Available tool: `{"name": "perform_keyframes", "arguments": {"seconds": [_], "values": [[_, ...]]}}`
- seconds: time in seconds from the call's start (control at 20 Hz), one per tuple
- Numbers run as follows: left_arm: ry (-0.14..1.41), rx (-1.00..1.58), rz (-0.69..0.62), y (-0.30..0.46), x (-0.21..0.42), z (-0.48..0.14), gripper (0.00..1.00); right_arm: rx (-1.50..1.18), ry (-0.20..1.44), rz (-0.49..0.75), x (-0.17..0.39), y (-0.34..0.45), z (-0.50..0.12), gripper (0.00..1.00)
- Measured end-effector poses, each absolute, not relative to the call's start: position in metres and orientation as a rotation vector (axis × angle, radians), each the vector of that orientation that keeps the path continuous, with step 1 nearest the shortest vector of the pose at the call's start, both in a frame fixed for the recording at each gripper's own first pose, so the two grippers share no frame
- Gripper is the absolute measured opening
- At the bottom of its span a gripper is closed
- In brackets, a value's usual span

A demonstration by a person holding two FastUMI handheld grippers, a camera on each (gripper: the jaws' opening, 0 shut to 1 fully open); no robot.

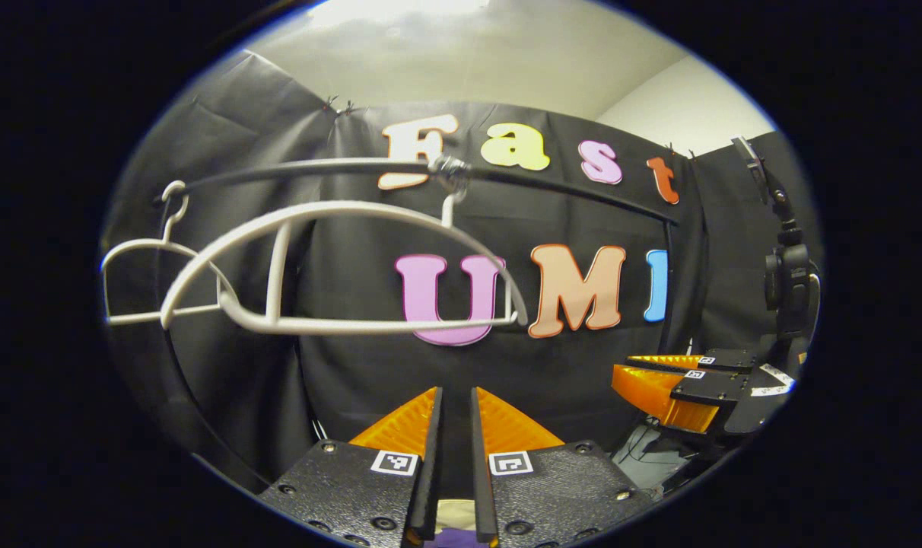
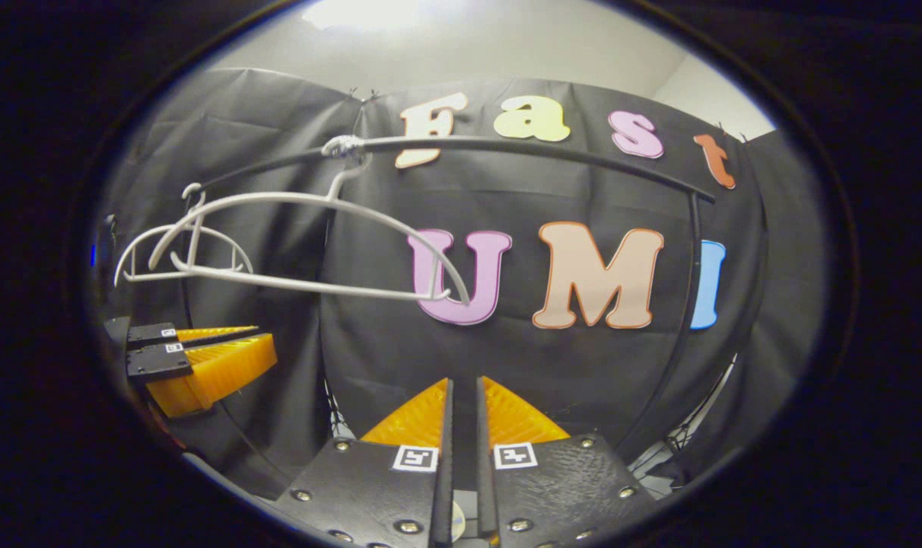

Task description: Grasp the clothes on the hanger with both hands and then place them into the laundry hamper below.

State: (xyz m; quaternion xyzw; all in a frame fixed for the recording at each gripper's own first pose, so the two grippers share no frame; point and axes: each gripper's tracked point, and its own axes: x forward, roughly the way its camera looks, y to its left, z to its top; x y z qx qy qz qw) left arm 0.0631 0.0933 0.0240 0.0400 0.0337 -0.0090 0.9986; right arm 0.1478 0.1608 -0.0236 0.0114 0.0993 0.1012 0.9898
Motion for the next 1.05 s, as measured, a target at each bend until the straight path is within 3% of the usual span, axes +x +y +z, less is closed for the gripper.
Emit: {"name": "perform_keyframes", "arguments": {"seconds": [0.05,0.1,0.15,0.25,0.35,0.4,0.55,0.6,0.7,0.8,0.9,1.05], "values": [[0.053,0.095,-0.010,0.090,0.061,0.033,0.20,0.029,0.182,0.199,0.147,0.157,-0.013,0.13],[0.045,0.104,-0.016,0.086,0.060,0.040,0.12,0.030,0.163,0.196,0.144,0.152,-0.004,0.13],[0.037,0.108,-0.022,0.079,0.058,0.044,0.27,0.025,0.144,0.193,0.143,0.148,0.005,0.15],[0.021,0.110,-0.033,0.071,0.053,0.055,0.31,0.019,0.114,0.189,0.140,0.141,0.019,0.22],[0.009,0.100,-0.043,0.064,0.049,0.061,0.51,0.022,0.104,0.194,0.134,0.137,0.025,0.28],[0.007,0.095,-0.047,0.060,0.047,0.064,0.60,0.023,0.098,0.192,0.131,0.133,0.026,0.39],[-0.008,0.090,-0.052,0.049,0.041,0.073,0.67,0.029,0.083,0.188,0.123,0.123,0.035,0.49],[-0.016,0.088,-0.055,0.045,0.039,0.077,0.75,0.034,0.078,0.189,0.120,0.119,0.038,0.51],[-0.030,0.086,-0.051,0.038,0.035,0.084,0.88,0.038,0.069,0.185,0.116,0.110,0.044,0.67],[-0.038,0.083,-0.045,0.033,0.033,0.088,0.91,0.038,0.061,0.181,0.111,0.100,0.049,0.81],[-0.046,0.081,-0.041,0.021,0.032,0.092,0.92,0.039,0.046,0.179,0.109,0.093,0.056,0.89],[-0.054,0.080,-0.037,0.008,0.027,0.096,0.92,0.040,0.041,0.177,0.098,0.079,0.061,0.90]]}}
